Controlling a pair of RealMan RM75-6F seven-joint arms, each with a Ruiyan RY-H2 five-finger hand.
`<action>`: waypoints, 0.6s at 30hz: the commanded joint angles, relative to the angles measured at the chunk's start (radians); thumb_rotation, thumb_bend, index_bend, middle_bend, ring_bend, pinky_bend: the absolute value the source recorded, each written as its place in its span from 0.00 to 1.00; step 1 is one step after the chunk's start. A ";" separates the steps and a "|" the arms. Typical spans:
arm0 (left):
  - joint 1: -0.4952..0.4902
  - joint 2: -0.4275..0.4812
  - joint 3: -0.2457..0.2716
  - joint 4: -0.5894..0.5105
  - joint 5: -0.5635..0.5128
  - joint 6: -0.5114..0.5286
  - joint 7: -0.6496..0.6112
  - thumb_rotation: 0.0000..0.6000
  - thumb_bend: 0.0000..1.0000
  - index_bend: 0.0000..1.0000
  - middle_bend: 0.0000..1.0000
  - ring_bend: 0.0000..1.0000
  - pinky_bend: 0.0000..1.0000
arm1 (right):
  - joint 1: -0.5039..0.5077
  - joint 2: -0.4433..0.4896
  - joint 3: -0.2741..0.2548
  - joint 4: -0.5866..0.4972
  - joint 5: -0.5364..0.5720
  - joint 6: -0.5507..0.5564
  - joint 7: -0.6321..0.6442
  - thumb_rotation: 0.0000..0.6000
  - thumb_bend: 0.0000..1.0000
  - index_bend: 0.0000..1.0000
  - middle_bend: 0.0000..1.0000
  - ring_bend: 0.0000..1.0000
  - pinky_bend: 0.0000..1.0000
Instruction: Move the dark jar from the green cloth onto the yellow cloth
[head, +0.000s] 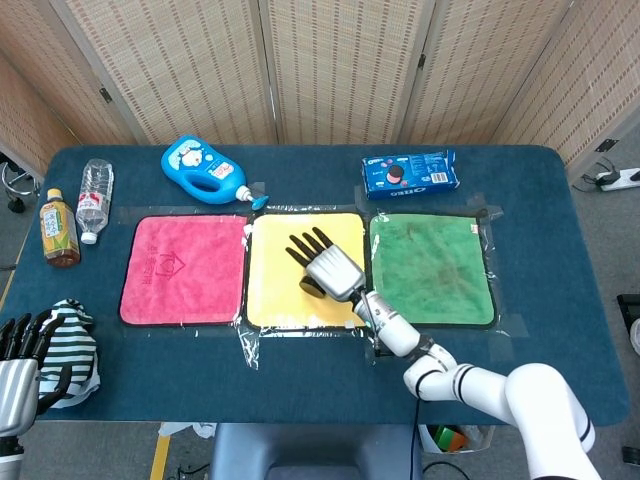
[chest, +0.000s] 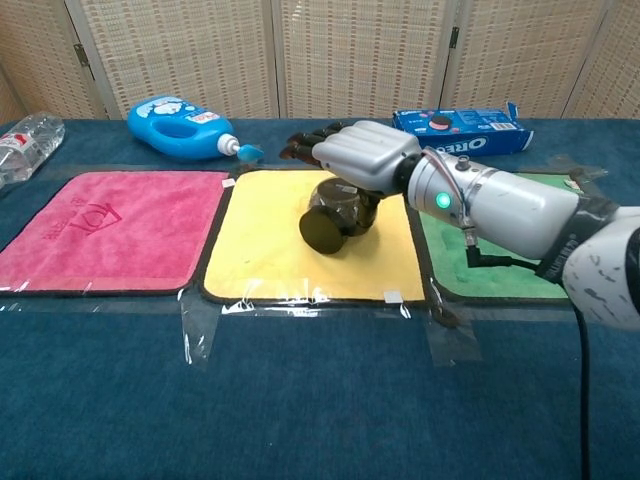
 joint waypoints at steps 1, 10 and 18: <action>0.001 0.000 -0.002 0.003 -0.004 -0.001 -0.002 1.00 0.46 0.17 0.11 0.07 0.02 | 0.028 -0.023 0.025 0.029 0.014 -0.012 0.016 1.00 0.18 0.00 0.00 0.00 0.00; -0.006 -0.005 -0.012 0.018 -0.008 -0.005 -0.030 1.00 0.46 0.17 0.11 0.07 0.02 | -0.115 0.207 -0.039 -0.325 -0.004 0.125 -0.022 1.00 0.18 0.00 0.00 0.00 0.00; -0.019 -0.007 -0.015 0.026 0.009 -0.012 -0.043 1.00 0.46 0.17 0.11 0.07 0.02 | -0.311 0.508 -0.126 -0.714 0.027 0.304 -0.220 1.00 0.18 0.00 0.00 0.00 0.00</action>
